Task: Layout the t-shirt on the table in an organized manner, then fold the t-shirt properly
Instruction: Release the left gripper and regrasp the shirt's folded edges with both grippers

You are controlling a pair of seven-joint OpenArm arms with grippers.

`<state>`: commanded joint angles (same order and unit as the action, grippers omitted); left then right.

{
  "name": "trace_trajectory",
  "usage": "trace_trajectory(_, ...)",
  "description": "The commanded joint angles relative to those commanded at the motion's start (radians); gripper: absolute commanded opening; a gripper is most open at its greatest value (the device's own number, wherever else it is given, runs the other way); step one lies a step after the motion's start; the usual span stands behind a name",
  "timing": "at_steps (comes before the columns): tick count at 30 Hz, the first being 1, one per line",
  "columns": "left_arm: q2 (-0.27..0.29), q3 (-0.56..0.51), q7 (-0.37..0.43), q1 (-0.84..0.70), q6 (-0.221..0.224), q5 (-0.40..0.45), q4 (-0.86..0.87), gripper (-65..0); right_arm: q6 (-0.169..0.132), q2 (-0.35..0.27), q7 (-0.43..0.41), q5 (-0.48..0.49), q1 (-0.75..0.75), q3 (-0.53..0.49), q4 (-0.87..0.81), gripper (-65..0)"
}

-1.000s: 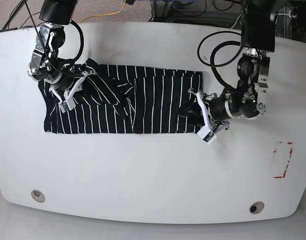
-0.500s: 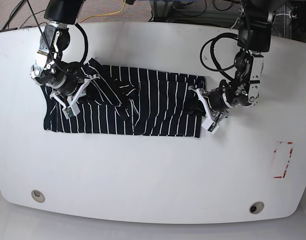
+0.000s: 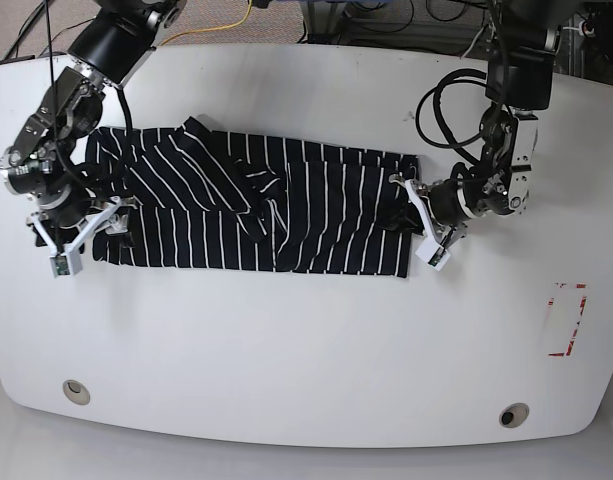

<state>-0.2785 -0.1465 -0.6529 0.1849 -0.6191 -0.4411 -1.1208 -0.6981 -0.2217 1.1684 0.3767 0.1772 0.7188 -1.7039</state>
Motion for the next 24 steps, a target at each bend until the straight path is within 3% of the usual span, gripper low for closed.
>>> trace_trajectory(4,-0.008,0.000,-0.005,0.000,-0.008,-0.005,-0.002,-59.6,0.000,-0.055,0.000,0.008,0.020,0.041,0.133,0.0)
trace_trajectory(9,-0.008,0.002,-0.006,-0.002,-0.069,-0.002,0.000,-59.6,0.000,-0.074,-0.005,0.008,0.037,0.101,0.281,0.0)
trace_trajectory(24,-0.008,0.005,-0.041,-0.005,-0.075,-0.003,-0.008,-59.6,0.000,-0.066,-0.064,0.006,0.026,0.135,0.463,0.0)
